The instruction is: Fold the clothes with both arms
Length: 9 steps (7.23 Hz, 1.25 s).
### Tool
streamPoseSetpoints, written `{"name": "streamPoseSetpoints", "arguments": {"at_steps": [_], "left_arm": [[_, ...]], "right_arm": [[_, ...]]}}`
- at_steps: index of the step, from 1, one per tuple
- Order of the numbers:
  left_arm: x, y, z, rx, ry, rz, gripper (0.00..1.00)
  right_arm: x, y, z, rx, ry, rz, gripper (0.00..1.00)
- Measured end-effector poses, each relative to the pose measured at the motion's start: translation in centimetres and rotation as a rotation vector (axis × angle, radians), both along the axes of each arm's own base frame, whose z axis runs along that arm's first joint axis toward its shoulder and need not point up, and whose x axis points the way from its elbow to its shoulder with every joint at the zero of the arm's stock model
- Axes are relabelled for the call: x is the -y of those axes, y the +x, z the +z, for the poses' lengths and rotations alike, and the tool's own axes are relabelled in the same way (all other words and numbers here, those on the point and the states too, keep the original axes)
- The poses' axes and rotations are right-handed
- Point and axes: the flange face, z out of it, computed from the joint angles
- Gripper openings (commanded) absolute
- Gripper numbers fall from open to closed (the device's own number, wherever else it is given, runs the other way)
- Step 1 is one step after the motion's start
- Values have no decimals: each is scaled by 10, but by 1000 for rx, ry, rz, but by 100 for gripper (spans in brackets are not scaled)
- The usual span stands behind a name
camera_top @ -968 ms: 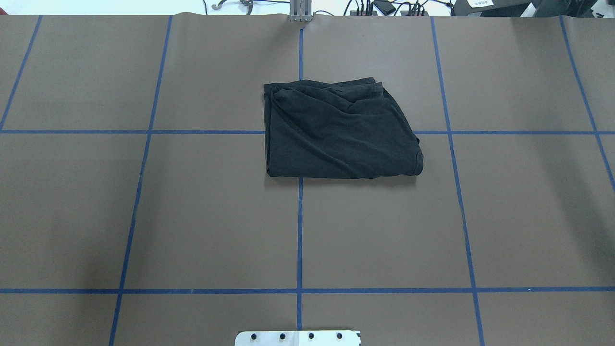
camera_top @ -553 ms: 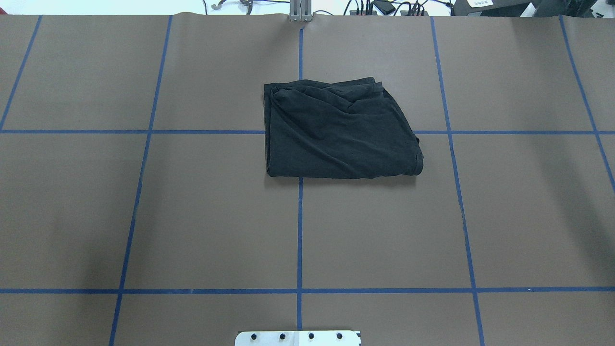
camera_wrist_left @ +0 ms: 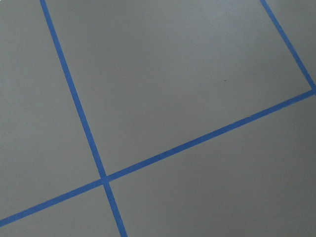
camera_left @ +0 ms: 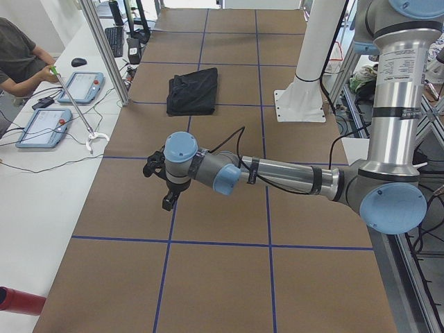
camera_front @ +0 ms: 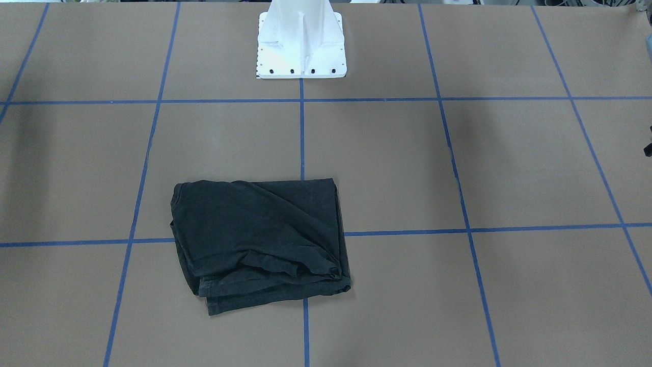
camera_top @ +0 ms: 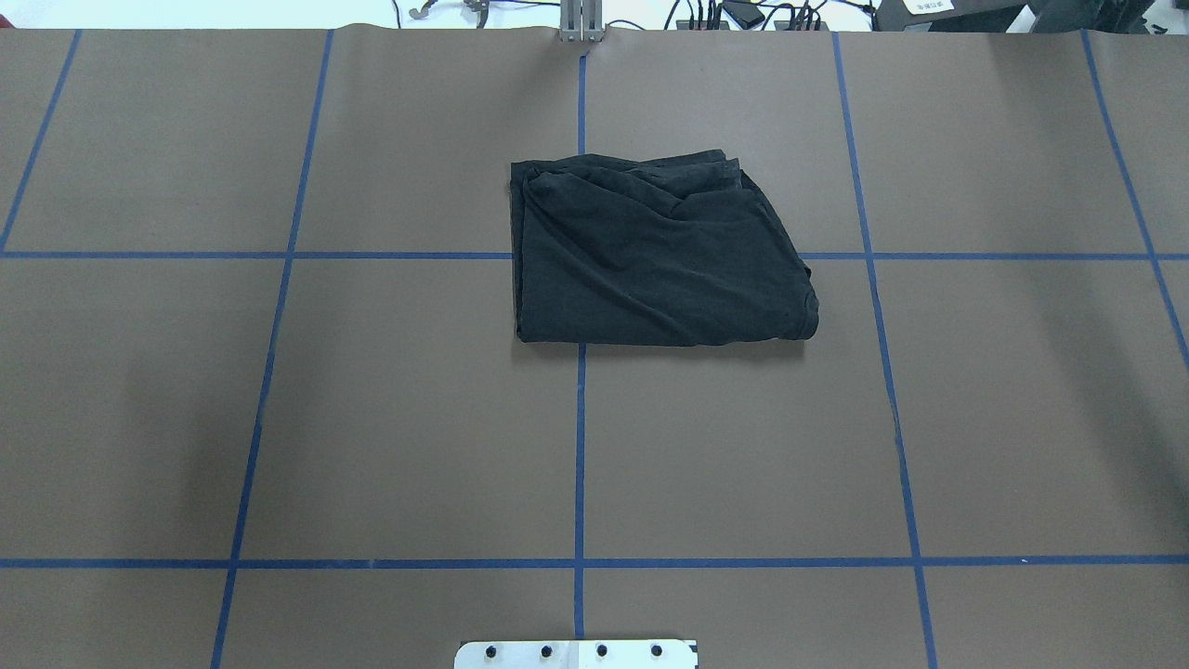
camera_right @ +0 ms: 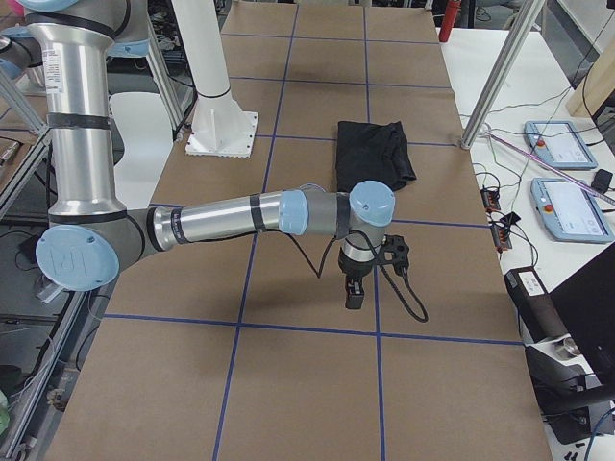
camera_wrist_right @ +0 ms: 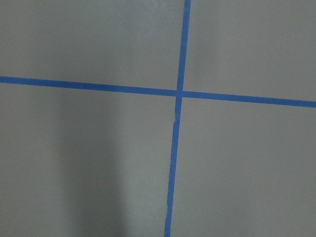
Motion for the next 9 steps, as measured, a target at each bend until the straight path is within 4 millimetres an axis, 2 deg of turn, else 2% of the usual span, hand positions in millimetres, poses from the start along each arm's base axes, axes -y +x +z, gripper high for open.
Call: {"name": "streamPoseSetpoints", "arguments": {"at_steps": [1,4,9], "left_arm": [[4,1,-4,-2,-9,1,100],[1,0,-13,-10,-2,4,100],[-4,0,-13,-12,-1,5,100]], "right_arm": [[-1,-1,4,5,-11,2,100],[-2,-2,7,16,-23,4,100],[-3,-4,9,23,-29,4,100]]}}
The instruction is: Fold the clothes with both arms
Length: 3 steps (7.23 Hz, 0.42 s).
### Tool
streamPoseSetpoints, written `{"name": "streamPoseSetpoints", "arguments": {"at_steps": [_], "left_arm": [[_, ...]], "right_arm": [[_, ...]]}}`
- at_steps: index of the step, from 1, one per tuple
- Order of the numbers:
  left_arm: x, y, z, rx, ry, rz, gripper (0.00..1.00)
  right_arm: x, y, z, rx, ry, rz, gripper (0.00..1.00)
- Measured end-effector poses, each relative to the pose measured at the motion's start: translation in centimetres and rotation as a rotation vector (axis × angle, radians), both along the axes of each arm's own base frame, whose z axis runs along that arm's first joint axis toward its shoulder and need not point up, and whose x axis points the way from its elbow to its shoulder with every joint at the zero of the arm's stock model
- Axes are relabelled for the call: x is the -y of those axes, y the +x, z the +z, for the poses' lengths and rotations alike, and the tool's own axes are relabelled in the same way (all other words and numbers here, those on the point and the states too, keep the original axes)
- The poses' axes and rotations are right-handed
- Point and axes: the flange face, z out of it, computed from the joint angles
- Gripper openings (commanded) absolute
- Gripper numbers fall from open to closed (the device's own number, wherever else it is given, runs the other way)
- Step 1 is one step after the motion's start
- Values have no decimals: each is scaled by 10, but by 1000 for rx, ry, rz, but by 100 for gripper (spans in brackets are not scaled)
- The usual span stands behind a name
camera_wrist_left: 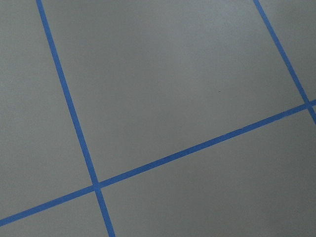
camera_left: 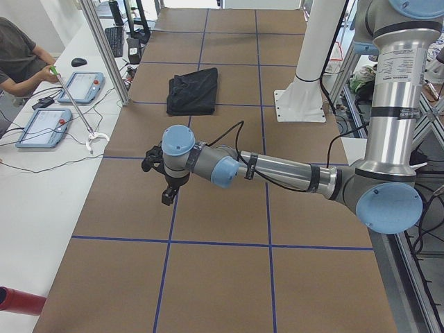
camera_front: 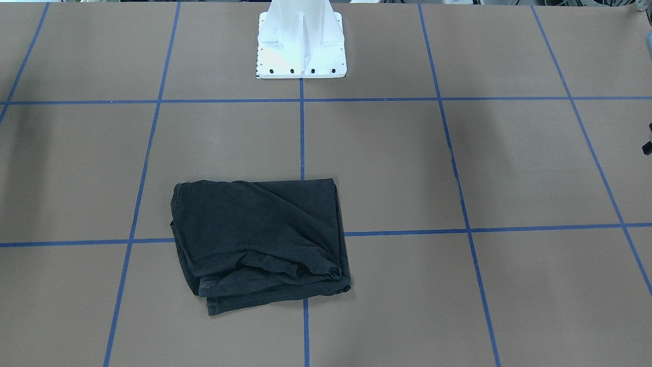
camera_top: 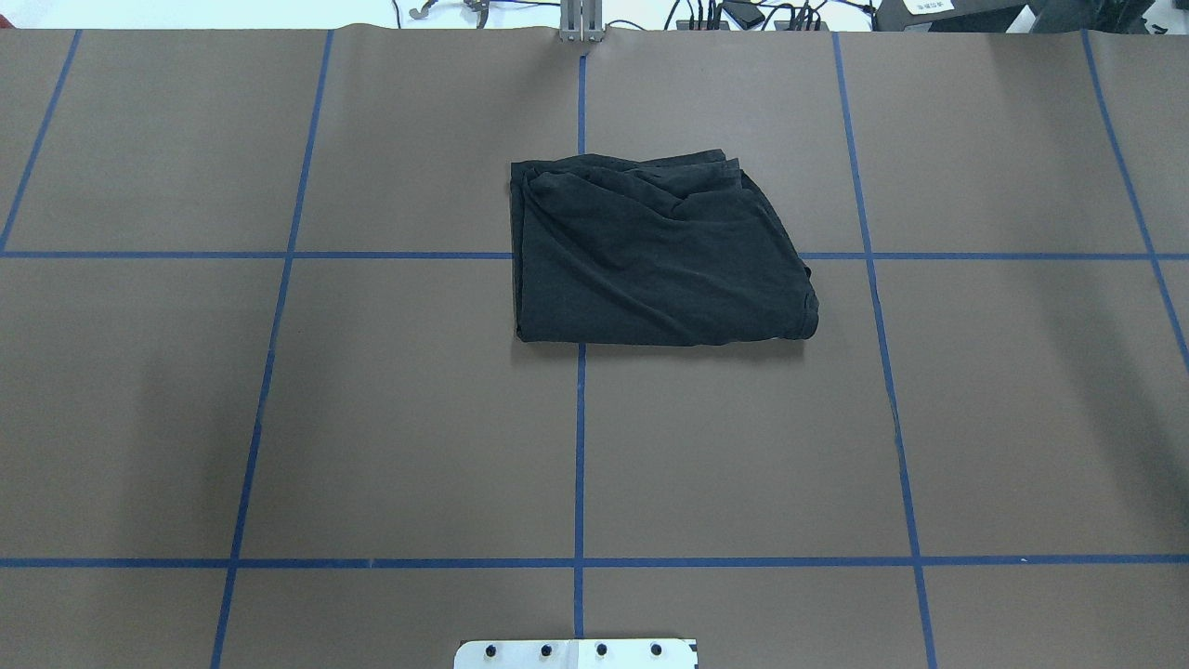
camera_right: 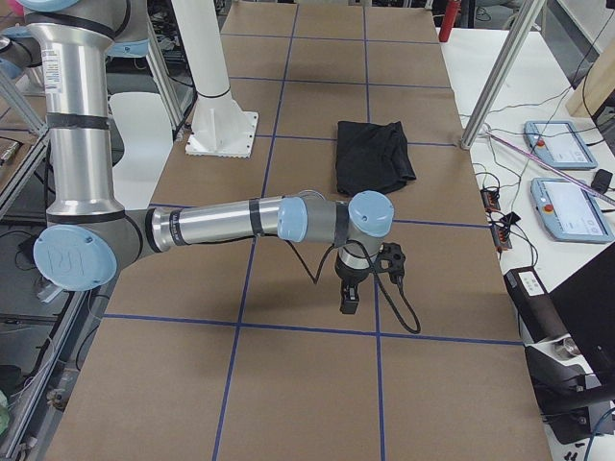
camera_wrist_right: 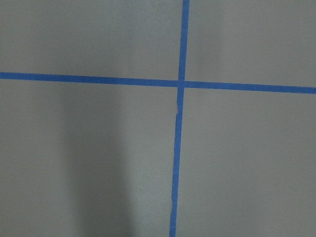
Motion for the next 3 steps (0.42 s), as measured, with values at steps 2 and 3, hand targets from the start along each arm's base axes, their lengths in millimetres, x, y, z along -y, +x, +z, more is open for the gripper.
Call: {"name": "streamPoseSetpoints", "arguments": {"at_steps": [2,3], "left_arm": [[0,0,-1,0,4,0,100],[0,0,-4,0,9,0,100]], "right_arm": [[0,0,0,1,1,-1,100],[0,0,-1,1,3,-1,100]]}}
